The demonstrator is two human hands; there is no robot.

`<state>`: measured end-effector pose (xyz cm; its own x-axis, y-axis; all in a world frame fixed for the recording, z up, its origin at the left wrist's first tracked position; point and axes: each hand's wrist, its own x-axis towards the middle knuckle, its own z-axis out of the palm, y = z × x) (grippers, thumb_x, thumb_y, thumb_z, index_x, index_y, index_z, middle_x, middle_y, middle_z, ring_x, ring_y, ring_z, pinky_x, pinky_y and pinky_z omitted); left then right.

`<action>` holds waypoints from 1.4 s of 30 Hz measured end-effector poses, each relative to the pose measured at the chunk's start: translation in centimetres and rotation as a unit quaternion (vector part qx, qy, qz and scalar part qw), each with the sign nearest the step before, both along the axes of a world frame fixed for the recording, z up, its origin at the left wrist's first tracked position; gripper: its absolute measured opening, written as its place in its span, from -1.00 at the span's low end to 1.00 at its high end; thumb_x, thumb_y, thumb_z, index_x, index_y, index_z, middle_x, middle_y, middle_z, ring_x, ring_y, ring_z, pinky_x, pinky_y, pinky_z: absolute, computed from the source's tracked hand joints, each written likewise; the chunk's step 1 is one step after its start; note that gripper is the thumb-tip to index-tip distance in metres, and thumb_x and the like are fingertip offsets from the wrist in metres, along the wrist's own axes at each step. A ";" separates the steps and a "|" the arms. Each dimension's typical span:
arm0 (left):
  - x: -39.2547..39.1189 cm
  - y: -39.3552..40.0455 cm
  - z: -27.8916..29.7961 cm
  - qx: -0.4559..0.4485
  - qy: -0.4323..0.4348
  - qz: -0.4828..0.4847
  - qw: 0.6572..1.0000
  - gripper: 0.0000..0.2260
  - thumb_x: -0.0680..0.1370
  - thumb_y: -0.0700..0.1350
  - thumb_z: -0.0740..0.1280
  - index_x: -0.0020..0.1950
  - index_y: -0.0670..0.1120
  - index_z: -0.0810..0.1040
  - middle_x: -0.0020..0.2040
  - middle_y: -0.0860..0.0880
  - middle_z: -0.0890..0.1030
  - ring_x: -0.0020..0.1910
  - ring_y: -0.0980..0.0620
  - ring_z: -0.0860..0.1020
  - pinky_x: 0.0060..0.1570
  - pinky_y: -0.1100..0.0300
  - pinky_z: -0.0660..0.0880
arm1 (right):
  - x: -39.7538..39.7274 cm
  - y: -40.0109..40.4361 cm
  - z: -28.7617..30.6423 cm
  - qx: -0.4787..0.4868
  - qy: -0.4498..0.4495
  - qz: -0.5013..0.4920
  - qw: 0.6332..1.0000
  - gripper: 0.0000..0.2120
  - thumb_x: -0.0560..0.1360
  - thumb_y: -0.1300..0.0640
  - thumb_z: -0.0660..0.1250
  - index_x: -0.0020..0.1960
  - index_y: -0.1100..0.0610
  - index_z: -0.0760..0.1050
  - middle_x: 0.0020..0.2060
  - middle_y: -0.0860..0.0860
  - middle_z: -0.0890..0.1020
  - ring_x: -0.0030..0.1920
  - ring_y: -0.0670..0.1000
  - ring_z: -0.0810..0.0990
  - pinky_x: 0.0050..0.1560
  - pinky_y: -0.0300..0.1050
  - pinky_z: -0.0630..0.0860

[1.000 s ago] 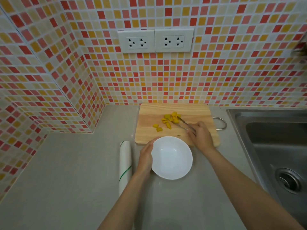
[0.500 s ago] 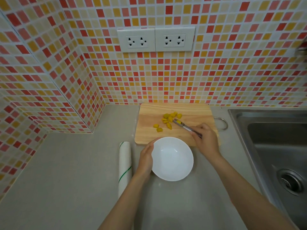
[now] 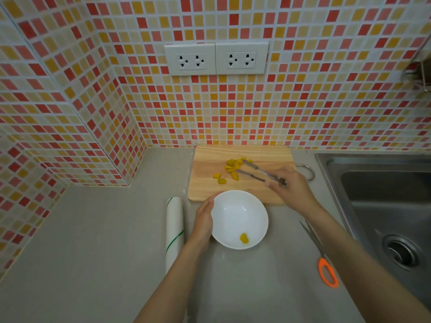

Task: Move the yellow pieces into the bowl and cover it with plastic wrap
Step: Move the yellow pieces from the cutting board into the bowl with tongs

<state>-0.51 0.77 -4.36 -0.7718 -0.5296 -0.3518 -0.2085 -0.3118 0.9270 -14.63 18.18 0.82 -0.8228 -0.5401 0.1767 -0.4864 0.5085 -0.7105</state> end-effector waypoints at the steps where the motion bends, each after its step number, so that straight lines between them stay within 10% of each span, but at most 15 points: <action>1: 0.0 0.0 0.0 -0.002 0.001 -0.001 1.000 -0.73 0.60 -0.13 0.15 0.01 0.09 0.63 0.07 0.03 0.65 0.09 -0.04 0.58 0.10 0.05 0.50 | -1.3 -0.5 -0.3 0.011 0.010 -0.025 1.000 -0.71 0.45 0.16 0.38 0.16 0.11 0.57 -0.12 0.11 0.56 -0.11 0.04 0.48 -0.16 -0.21 0.33; 6: 0.1 0.1 0.3 0.005 0.003 -0.007 1.000 -0.74 0.60 -0.13 0.14 0.10 0.01 0.62 0.12 -0.04 0.64 0.11 -0.06 0.58 0.15 -0.02 0.49 | -6.2 -2.8 -2.8 0.087 -0.009 -0.093 0.992 -0.81 0.46 0.11 0.35 -0.06 0.21 0.64 -0.37 0.14 0.52 -0.34 0.07 0.44 -0.39 -0.13 0.24; 12: -0.1 -0.1 -0.2 0.012 -0.005 -0.001 1.000 -0.75 0.60 -0.11 0.18 0.00 0.07 0.65 -0.01 0.08 0.69 0.00 0.04 0.62 -0.08 0.17 0.55 | -7.8 -4.5 -4.8 0.127 -0.017 -0.061 0.990 -0.69 0.47 0.05 0.36 0.20 0.06 0.56 -0.03 0.18 0.56 -0.01 0.17 0.53 -0.10 -0.12 0.38; 25: -0.2 -0.1 -0.6 0.002 -0.009 0.001 1.000 -0.73 0.60 -0.10 0.17 -0.04 0.10 0.66 -0.04 0.13 0.70 -0.01 0.08 0.63 -0.08 0.18 0.55 | -5.7 -3.7 -4.5 0.063 0.040 -0.080 0.994 -0.76 0.48 0.16 0.34 0.11 0.19 0.60 -0.20 0.19 0.57 -0.17 0.14 0.51 -0.22 -0.06 0.37; 32: -0.2 0.0 -0.3 0.010 0.002 0.000 1.000 -0.75 0.59 -0.13 0.17 0.03 0.04 0.64 0.02 0.05 0.68 0.00 0.03 0.61 -0.08 0.17 0.54 | 1.7 0.1 -1.3 -0.046 0.038 0.004 0.998 -0.75 0.44 0.26 0.39 0.11 0.19 0.60 -0.24 0.10 0.56 -0.27 -0.09 0.49 -0.23 -0.44 0.37; 42: -0.2 0.1 -0.3 0.014 0.005 0.003 1.000 -0.74 0.60 -0.14 0.15 0.00 0.05 0.63 -0.01 0.04 0.67 -0.03 0.06 0.61 -0.03 0.18 0.52 | 3.1 2.3 0.0 0.023 -0.017 0.052 0.998 -0.67 0.41 0.22 0.42 0.17 0.14 0.56 -0.23 0.08 0.50 -0.25 -0.05 0.47 -0.23 -0.46 0.34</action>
